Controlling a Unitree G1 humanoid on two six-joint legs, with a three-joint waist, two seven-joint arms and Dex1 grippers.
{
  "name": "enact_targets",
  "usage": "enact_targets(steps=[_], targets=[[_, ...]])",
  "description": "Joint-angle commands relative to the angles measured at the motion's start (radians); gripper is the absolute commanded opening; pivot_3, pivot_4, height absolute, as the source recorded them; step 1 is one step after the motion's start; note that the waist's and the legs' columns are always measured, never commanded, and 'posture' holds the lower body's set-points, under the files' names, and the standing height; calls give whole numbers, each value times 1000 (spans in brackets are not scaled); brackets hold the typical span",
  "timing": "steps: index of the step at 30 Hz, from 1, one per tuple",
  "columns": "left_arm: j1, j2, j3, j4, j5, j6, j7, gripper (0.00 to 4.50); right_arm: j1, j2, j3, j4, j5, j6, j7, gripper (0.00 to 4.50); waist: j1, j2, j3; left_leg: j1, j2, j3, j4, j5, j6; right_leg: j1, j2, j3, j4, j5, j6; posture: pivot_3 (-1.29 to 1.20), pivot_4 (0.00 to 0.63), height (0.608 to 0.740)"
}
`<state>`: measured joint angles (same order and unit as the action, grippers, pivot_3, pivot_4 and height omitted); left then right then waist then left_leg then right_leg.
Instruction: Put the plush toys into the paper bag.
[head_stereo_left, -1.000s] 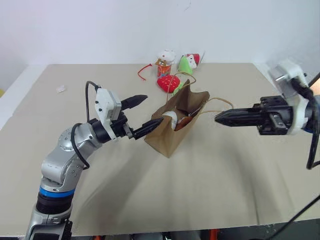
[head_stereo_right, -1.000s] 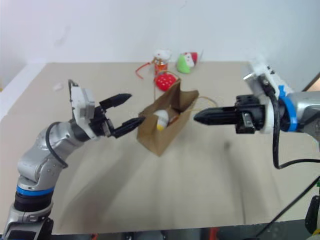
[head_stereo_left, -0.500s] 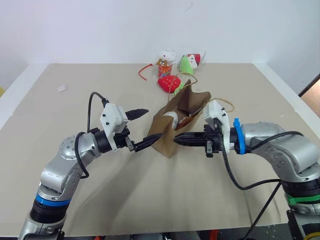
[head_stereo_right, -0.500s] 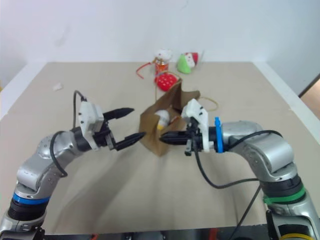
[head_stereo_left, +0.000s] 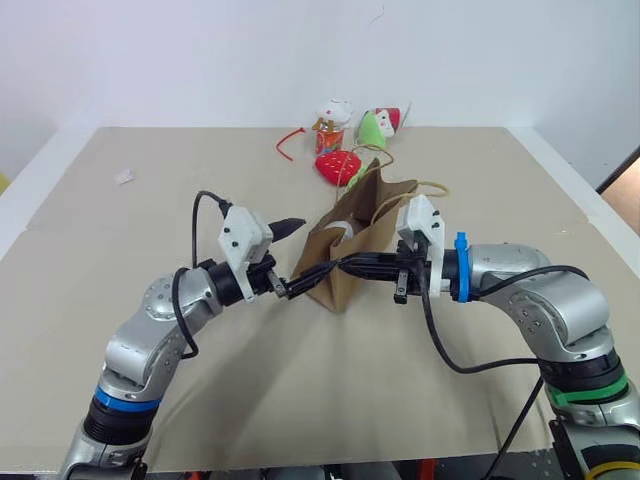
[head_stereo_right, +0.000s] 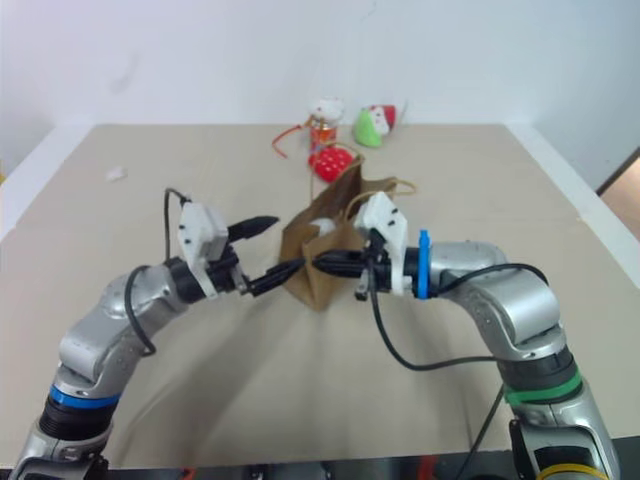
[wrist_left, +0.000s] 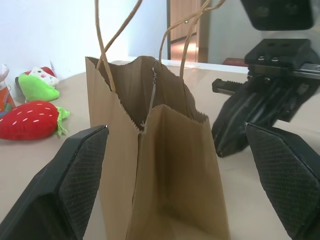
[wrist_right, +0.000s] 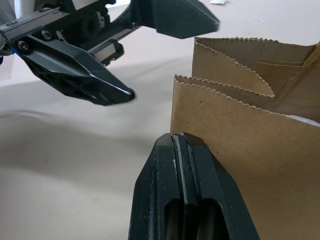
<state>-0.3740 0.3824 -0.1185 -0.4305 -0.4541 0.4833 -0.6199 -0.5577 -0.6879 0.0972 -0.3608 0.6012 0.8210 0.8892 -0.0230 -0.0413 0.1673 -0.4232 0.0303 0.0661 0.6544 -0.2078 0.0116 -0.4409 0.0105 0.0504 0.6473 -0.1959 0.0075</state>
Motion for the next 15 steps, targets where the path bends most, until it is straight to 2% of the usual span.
enact_targets(steps=[1, 14, 15], targets=[[-29, -13, -21, 13, 37, -5, 23, 4500, -17, 4, -2, -15, -7, -19, 2, 51, 0, 0, 0, 0, 0, 0, 0, 0, 0, 0, 0, 0, 0, 0, 0, 0, 150, 740], [-86, -78, -43, 101, 84, 31, 65, 4500, -19, 1, -11, -21, -27, -25, 2, 51, 0, 0, 0, 0, 0, 0, 0, 0, 0, 0, 0, 0, 0, 0, 1, 0, 150, 740], [-91, -77, -48, 109, 94, 30, 66, 4087, -20, 2, -11, -21, -27, -25, 2, 0, 0, 0, 0, 0, 0, 0, 0, 0, 0, 0, 0, 0, 0, 1, 2, 0, 150, 740]])
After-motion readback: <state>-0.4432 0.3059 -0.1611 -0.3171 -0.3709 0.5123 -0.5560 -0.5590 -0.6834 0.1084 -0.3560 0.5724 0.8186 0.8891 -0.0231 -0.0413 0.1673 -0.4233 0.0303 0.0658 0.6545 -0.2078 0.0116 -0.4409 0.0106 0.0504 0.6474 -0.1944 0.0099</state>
